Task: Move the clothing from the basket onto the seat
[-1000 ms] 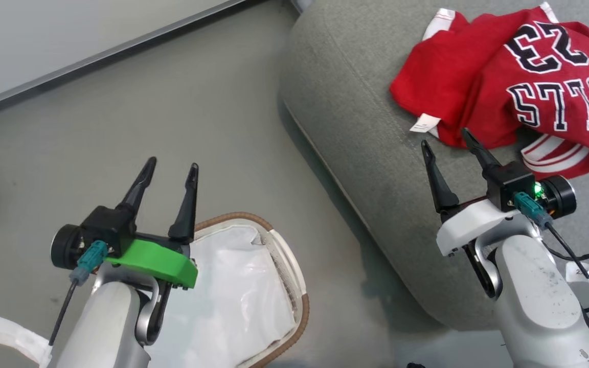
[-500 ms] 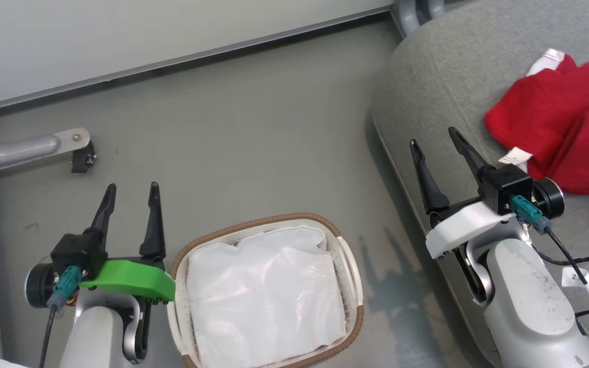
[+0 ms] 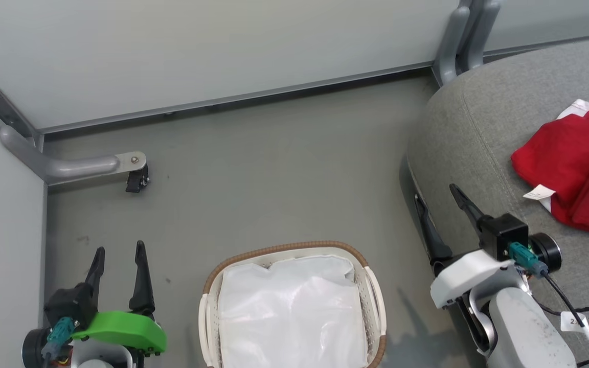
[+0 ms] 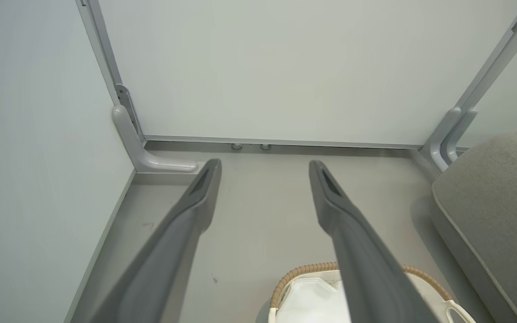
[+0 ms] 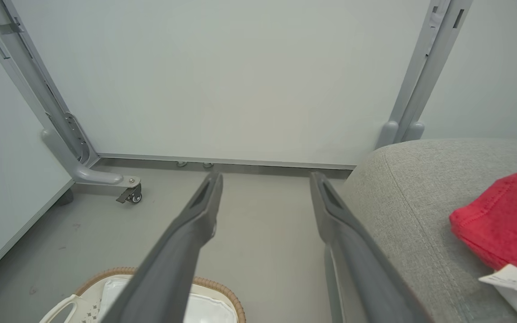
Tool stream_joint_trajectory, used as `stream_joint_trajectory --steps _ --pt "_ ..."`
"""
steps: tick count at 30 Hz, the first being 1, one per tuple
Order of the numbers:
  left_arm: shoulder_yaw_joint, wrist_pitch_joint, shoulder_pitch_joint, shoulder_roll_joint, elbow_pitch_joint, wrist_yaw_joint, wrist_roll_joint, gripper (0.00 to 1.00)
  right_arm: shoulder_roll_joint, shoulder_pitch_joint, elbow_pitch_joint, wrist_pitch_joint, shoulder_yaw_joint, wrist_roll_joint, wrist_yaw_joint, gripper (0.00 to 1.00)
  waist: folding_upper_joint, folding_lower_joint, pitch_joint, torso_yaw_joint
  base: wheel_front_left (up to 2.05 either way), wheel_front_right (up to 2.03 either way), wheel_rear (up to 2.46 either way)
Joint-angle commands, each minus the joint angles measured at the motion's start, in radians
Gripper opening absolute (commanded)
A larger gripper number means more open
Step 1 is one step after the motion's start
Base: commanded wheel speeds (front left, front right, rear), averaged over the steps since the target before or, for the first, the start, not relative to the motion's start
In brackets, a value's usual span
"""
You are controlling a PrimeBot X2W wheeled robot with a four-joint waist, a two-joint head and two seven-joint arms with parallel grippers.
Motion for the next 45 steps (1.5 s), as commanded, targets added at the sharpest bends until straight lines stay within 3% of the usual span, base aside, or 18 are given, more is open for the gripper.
stream_joint_trajectory --steps 1,14,15,18,45 --pt "0.007 0.001 0.022 0.0 -0.001 -0.003 -0.007 1.0 -0.004 0.027 0.002 0.0 -0.002 0.009 -0.001 1.0 0.0 0.0 -0.039 0.015 0.0 0.0 0.0" --pt "0.005 0.001 0.132 -0.001 0.007 -0.003 -0.078 1.0 -0.004 0.156 0.01 0.0 0.009 0.033 -0.001 1.0 0.0 0.0 -0.135 0.02 0.0 0.0 0.0" --pt "0.004 0.0 0.122 -0.002 0.006 0.0 -0.079 0.0 0.0 0.145 0.01 0.0 0.009 0.03 0.0 0.0 0.0 0.0 -0.131 0.02 0.0 0.0 0.0" --pt "0.002 0.002 0.127 -0.005 0.024 0.0 -0.084 0.0 0.003 0.158 0.027 0.001 0.008 0.034 0.0 0.0 0.0 0.0 -0.133 0.02 0.0 0.0 0.0" --pt "0.027 0.127 0.085 -0.003 -0.033 0.0 -0.519 0.0 0.001 0.171 -0.038 0.126 -0.07 0.527 0.0 0.0 0.0 0.0 -0.14 0.024 0.0 0.0 0.0"
